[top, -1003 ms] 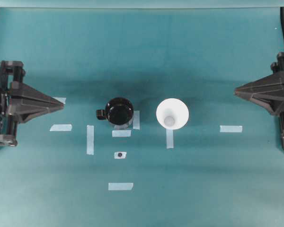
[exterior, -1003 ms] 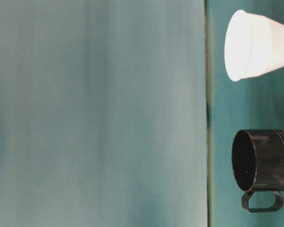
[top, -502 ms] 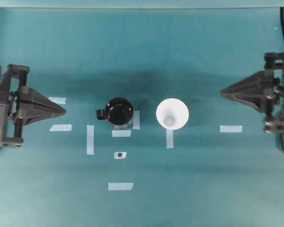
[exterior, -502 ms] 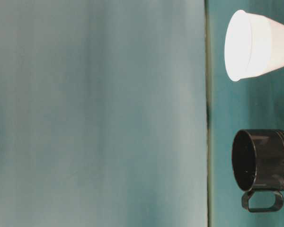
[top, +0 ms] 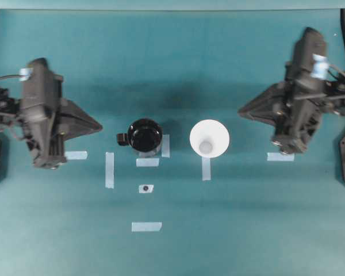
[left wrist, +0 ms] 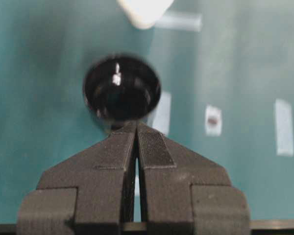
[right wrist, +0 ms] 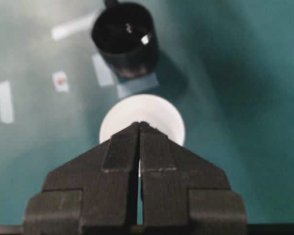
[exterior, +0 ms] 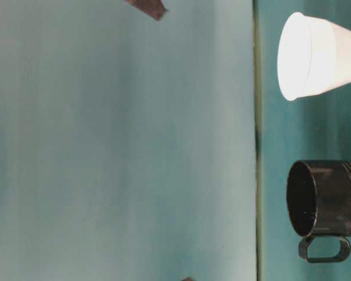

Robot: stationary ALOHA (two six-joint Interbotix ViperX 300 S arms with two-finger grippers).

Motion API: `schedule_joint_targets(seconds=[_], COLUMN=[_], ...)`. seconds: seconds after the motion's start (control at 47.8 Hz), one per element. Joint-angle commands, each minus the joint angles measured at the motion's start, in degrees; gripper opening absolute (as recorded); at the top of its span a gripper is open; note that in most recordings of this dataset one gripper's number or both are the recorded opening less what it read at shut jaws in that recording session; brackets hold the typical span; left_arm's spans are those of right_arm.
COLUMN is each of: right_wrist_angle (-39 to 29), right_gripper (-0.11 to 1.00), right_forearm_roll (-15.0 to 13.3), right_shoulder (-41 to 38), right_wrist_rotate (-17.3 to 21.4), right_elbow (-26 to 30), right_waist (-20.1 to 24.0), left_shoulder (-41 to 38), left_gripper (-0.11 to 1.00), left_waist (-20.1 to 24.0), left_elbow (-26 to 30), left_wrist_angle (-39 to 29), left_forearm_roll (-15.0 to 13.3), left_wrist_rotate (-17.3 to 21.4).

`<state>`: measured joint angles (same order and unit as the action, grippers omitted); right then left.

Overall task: Holding the cup holder with the left arm, the right arm places the cup into the cup holder.
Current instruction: 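Move left gripper over black cup holder, right gripper over white cup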

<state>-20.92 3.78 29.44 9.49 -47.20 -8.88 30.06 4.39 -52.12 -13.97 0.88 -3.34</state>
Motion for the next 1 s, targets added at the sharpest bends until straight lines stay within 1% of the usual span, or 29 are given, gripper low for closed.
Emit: schedule_joint_targets(seconds=[0.0, 0.209, 0.439, 0.669, 0.773, 0.878, 0.982], right_wrist_angle=[-1.58, -4.04, -4.57, -8.88, -11.60, -14.41, -16.70], right_gripper=[0.02, 0.02, 0.02, 0.02, 0.02, 0.02, 0.02], right_forearm_roll=[-0.09, -0.09, -0.09, -0.44, -1.85, -3.96, -4.31], right_shoulder=[-7.65, -12.30, -15.29, -17.49, -18.37, -19.42, -20.48], right_wrist_rotate=[0.18, 0.09, 0.18, 0.09, 0.09, 0.18, 0.00], right_elbow=[3.52, 6.94, 7.82, 9.32, 10.81, 12.57, 14.15], right_waist=[-0.35, -0.35, 0.00, 0.09, 0.09, 0.18, 0.09], left_shoulder=[-1.67, -3.69, -6.42, -11.34, -13.54, -15.64, -17.23], left_gripper=[0.03, 0.03, 0.03, 0.03, 0.03, 0.03, 0.03], left_waist=[-0.18, -0.62, -0.70, -0.70, -0.62, -0.35, -0.09], left_elbow=[2.72, 4.66, 6.24, 8.44, 9.49, 10.46, 11.16], left_wrist_angle=[-2.37, -3.96, -5.98, -9.76, -10.37, -10.46, -10.55], left_forearm_roll=[0.18, 0.09, 0.26, 0.62, 0.62, 0.62, 0.62], left_wrist_rotate=[-0.09, -0.09, 0.26, 2.90, 4.04, 4.66, 5.10])
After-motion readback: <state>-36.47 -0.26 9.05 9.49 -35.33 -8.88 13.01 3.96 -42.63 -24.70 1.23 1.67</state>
